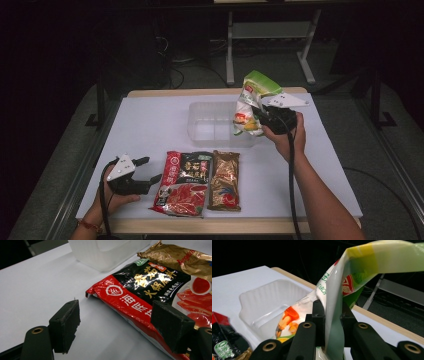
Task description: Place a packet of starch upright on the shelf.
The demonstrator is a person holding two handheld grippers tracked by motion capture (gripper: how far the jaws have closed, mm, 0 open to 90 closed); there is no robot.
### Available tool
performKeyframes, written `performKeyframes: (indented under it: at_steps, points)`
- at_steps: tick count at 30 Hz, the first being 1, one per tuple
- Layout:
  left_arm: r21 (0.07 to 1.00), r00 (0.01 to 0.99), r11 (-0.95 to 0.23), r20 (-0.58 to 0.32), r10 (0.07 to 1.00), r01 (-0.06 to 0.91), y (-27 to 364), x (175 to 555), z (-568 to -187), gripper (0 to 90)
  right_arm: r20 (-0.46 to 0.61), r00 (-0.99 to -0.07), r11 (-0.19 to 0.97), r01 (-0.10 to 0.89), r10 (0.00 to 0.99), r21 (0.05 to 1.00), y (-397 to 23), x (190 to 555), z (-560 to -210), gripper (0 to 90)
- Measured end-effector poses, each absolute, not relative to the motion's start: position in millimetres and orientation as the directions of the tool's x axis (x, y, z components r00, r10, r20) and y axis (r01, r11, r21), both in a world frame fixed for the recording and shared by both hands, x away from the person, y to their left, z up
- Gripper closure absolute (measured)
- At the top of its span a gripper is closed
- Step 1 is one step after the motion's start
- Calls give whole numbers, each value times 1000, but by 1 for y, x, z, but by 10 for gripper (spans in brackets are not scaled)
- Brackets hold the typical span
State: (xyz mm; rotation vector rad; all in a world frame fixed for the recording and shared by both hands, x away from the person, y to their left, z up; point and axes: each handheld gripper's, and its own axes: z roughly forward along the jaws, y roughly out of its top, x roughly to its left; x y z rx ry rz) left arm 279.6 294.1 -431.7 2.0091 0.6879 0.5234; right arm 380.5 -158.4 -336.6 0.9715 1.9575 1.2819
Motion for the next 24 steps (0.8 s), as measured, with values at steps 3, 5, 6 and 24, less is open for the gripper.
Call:
performKeyframes:
  at_steps: [3,5,6,24]
  points:
    - [867,757,-424,88,648,263,293,280,-432,234,-92,-543,268,254,834,929,-155,386,-339,787]
    - [867,757,-423,86,648,263,294,280,-432,234,-97,-535,270,255,840,929,-153,390,-341,787]
    - [867,757,-423,86,648,263,294,280,-432,234,-97,-535,270,255,840,929,-153,390,-341,787]
    - [868,765,-420,77,639,263,293,280,-433,234,-148,-466,302,276,872,913,-131,416,-345,788]
